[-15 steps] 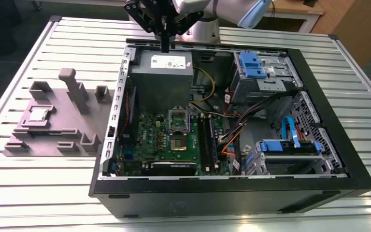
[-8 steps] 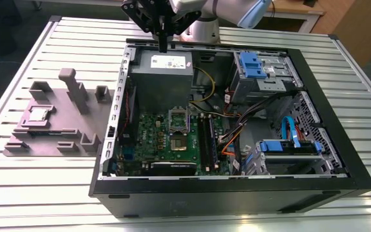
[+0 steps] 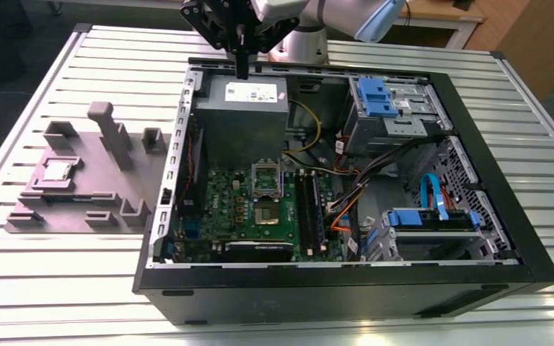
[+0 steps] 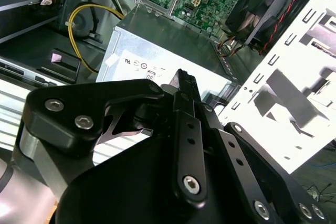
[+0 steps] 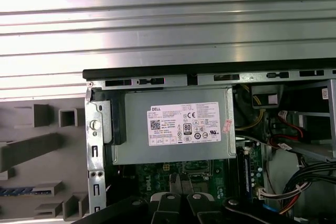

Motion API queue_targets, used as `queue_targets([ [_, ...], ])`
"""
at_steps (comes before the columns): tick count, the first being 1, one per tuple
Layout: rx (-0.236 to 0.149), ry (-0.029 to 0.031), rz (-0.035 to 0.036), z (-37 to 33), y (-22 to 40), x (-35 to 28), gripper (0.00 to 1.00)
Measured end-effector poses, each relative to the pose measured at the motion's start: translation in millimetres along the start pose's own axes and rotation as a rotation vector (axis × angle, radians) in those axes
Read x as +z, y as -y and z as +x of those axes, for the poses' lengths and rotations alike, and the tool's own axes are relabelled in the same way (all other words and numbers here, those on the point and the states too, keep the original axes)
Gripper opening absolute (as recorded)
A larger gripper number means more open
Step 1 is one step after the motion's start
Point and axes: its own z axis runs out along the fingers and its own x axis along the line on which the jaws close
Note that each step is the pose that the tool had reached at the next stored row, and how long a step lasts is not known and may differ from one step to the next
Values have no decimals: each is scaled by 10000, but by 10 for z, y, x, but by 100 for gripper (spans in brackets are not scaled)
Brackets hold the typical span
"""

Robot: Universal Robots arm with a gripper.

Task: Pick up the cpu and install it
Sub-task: 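Reach for the cpu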

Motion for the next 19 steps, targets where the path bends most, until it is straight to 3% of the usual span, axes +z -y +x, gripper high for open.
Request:
queue_targets([
  [12,3,-59,5,0,0,10,10],
  [19,7,-150,11,1,1,22,10],
])
